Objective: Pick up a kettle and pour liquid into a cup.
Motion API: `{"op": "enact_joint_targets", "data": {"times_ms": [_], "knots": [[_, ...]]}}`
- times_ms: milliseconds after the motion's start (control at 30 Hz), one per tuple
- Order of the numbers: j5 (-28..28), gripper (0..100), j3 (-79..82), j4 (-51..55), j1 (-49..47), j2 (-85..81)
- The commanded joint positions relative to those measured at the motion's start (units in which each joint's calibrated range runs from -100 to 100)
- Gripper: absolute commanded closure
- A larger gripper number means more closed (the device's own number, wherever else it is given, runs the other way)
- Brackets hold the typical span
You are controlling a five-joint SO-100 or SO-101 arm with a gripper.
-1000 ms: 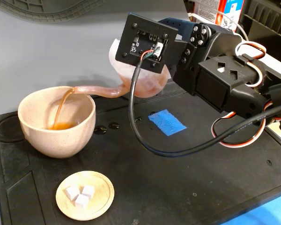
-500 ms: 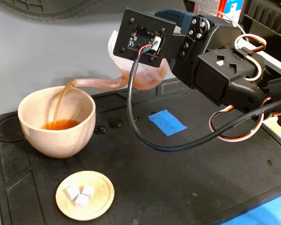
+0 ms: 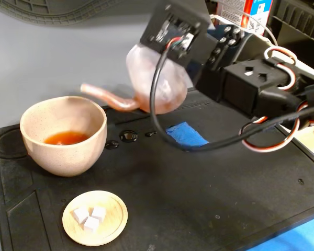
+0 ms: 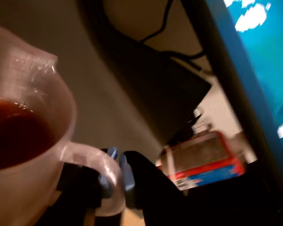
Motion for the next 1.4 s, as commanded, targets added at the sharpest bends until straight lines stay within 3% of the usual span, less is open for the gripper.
{"op": "enact_joint_targets", "data": {"times_ms": [0,133,500,567,833,1367], "knots": [[-6.1,99,-3.1,0.1,2.0,-5.2],[-10.7,99,-2.7,0.8,3.8,-4.8],[-11.1,100,8.9,0.8,8.3,-4.2],[-13.2,100,9.2,0.1,8.3,-2.9],[-12.3,100,8.2,-6.5,8.0,10.0],[-10.4,99,8.3,-6.5,7.6,10.2]]}}
